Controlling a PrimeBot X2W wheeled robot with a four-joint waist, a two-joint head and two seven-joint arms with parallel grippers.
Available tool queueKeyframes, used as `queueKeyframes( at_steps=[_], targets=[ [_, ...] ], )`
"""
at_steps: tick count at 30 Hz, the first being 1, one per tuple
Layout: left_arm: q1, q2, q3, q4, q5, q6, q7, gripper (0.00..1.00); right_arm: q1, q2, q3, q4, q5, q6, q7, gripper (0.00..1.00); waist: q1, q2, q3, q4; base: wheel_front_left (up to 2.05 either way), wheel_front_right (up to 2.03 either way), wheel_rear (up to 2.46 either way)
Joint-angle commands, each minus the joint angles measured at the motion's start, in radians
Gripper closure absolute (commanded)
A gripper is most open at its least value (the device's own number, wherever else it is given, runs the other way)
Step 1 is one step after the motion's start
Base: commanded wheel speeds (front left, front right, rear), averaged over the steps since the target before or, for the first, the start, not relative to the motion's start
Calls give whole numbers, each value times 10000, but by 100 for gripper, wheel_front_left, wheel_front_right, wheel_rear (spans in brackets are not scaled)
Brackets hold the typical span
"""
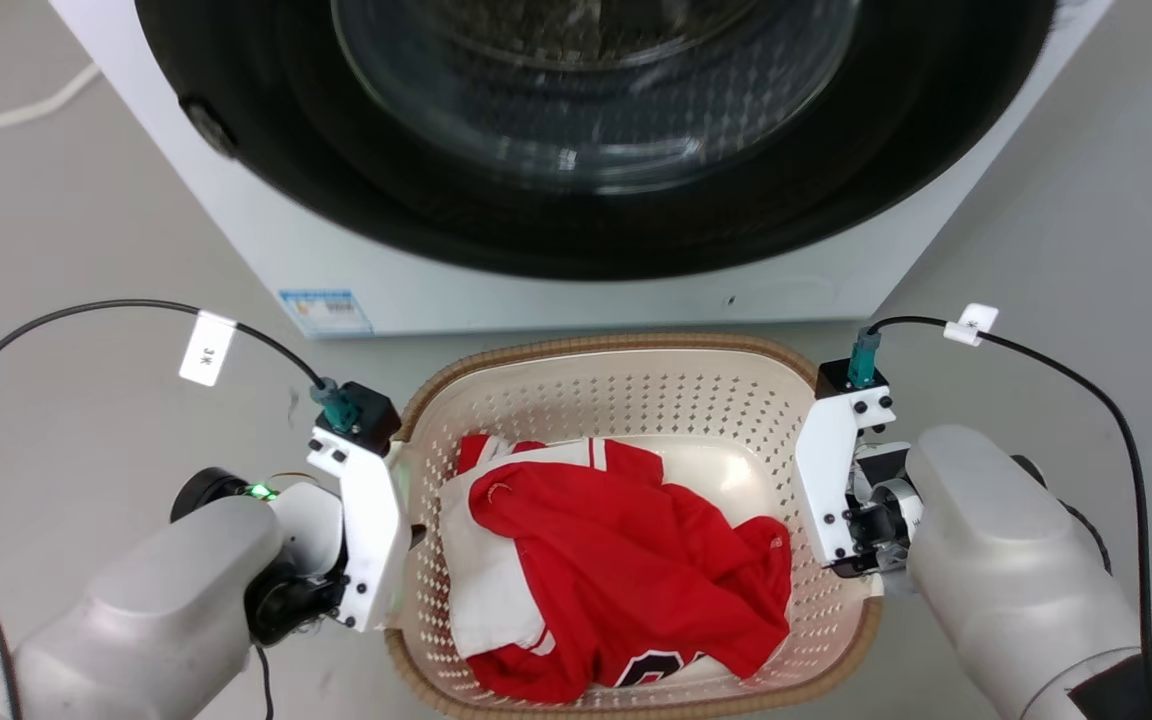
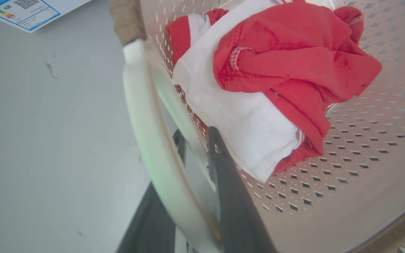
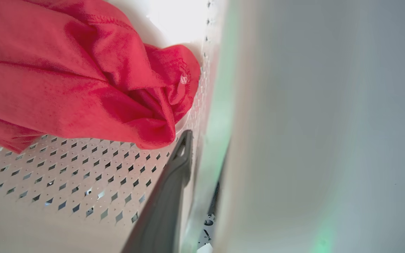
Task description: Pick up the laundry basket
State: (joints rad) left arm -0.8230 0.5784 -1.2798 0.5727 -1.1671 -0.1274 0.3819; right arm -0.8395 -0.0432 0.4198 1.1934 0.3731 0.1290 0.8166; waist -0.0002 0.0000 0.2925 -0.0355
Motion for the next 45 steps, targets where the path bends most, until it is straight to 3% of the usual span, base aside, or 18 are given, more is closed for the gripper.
queueKeyframes(
  at_steps=[1,12,17,45],
  targets=[
    [149,234,-20,-163,-133,-57,256,100,292,-109,245,-265,396,32,367,100,2,0,-682,-237,0,0,0],
    [634,826,-32,-834,-1016,-71,2128,100,472,-110,1289,-964,1645,35,1630,100,2,0,-2023,-539,0,0,0],
    [874,886,-34,-938,-1317,-71,2506,100,518,-107,1618,-988,1915,39,1968,100,2,0,-2542,-639,0,0,0],
    [641,674,-22,-458,-1814,-70,3015,100,768,-114,2151,-496,2639,40,1507,100,2,0,-3139,-569,0,0,0]
  ],
)
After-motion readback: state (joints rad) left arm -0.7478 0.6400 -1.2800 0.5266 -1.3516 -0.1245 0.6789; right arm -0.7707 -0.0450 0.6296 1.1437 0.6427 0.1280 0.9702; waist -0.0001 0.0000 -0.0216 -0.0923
